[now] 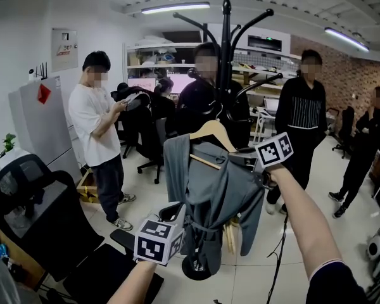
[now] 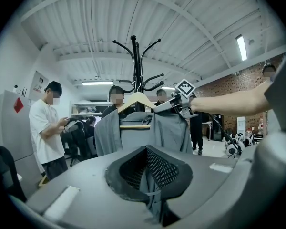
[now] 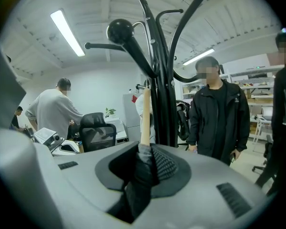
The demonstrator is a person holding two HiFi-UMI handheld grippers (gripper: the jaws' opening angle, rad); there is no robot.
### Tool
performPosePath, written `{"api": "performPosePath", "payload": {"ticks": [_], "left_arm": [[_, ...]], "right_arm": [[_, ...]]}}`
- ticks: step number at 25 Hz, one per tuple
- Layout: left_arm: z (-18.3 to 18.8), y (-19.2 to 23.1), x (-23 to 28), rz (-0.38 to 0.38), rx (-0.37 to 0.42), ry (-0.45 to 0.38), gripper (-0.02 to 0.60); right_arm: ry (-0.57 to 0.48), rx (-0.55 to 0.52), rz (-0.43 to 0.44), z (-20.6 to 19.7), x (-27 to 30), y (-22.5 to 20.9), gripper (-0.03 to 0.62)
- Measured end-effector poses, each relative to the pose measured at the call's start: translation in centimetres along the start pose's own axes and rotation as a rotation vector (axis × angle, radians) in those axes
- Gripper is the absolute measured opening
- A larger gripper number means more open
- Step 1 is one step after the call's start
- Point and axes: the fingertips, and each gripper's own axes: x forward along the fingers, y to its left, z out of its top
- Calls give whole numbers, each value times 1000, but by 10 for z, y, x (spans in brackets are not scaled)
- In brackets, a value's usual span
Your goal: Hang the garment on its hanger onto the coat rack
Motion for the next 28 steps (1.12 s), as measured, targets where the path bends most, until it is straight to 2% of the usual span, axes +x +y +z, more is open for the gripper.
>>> {"api": "performPosePath", "payload": {"ticks": [6, 11, 16, 19, 22, 24, 28], "left_arm": [[-11, -3, 1, -3, -11, 12, -14], [-14, -7, 5, -12, -20, 17, -14], [-18, -11, 5, -22, -23, 28, -14], [-20, -15, 4, -27, -24, 32, -14], [-25, -16, 3, -28, -28, 37, -14], [-30, -16, 3, -28, -39, 41, -14], [-48, -19, 4, -36, -66, 65, -14]], "right_arm": [[1, 15, 22, -20, 1, 1, 84], [70, -81, -41, -38, 4, -7, 107], [6, -76, -67, -38, 0, -7, 131], [-19, -74, -125, -36, -6, -13, 173], [-123, -101, -247, -23, -28, -19, 298], [-171, -161, -318, -14, -45, -9, 306], [-183, -322, -413, -22, -68, 34, 282]]}}
